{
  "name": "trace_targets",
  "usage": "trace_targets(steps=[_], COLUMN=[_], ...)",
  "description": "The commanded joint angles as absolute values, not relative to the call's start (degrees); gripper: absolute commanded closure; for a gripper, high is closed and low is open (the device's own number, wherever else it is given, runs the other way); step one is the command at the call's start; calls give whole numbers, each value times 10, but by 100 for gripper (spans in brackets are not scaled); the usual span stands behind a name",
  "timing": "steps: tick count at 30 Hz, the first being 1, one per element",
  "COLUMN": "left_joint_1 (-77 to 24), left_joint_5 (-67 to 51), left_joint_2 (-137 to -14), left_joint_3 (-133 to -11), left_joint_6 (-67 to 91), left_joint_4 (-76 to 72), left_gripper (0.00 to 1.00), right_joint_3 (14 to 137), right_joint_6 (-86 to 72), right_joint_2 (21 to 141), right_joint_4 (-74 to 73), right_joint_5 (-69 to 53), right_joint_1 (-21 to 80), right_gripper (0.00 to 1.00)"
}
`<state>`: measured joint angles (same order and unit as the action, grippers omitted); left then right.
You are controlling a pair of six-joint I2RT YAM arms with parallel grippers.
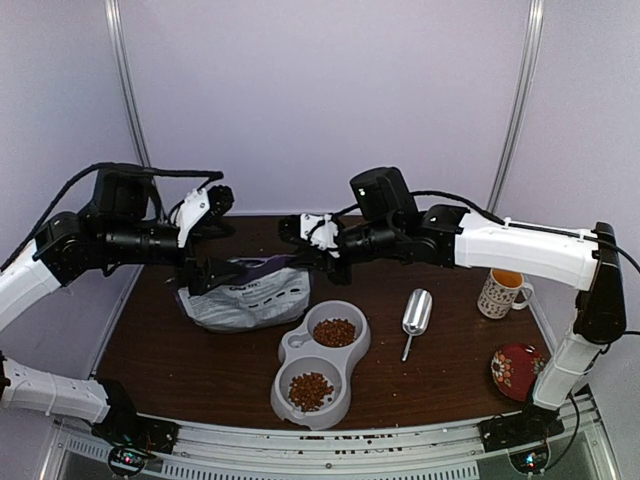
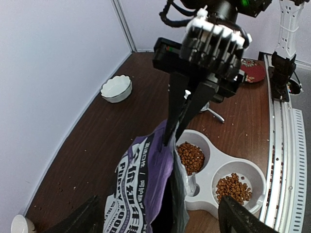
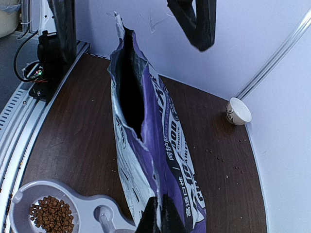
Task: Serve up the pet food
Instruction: Press the seal on the pet food bag.
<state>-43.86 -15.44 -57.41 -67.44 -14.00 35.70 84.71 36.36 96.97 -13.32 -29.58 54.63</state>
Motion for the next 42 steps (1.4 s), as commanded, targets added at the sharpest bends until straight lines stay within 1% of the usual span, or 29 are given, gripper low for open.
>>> trace_targets(steps=[1,4,7,9,14,15,20,21,27,28,29,30,31,34,39,42], left_joint_1=[-453,-466,-470,-470,-472,-473,-476,-476,-476,-477,-476,-476,-476,-477,-476,-477], left_joint_5=[-177,-165,-156,-149,-119,-113,-71,-61,-57,-63,-69,-75,-82,-91,-97,-93], left_joint_2=[-617,-642,-670,-681,-696,-696,-699,-703,-691,-688,-685,-681,-679,-677,-668,-655], left_joint_3=[-698,-702,-707,-705,-694,-687,-661,-665,-672,-673,-673,-673,-673,-674,-676,-674], left_joint_6=[-154,-163,-173,-180,-195,-198,-211,-214,-226,-225,-223,-221,-218,-213,-202,-201], left_joint_4=[326,317,316,316,308,301,263,268,294,294,294,294,291,286,286,289], left_gripper=[16,16,19,22,34,40,95,100,100,100,100,100,100,99,87,81], right_joint_3=[838,833,831,833,835,835,834,833,828,832,837,842,847,859,878,884], right_joint_6=[346,348,348,346,339,338,334,332,322,318,315,314,313,311,308,305], right_joint_2=[940,934,933,934,934,935,934,934,927,930,933,937,942,956,979,989], right_joint_4=[-84,-77,-74,-73,-68,-67,-65,-63,-57,-58,-61,-63,-65,-69,-69,-71], right_joint_5=[-309,-309,-311,-315,-321,-323,-336,-339,-346,-346,-348,-350,-355,-362,-362,-355], right_joint_1=[549,548,548,548,547,547,545,544,539,539,539,540,540,544,548,548], right_gripper=[100,100,100,100,100,100,100,100,100,90,72,64,61,59,67,68])
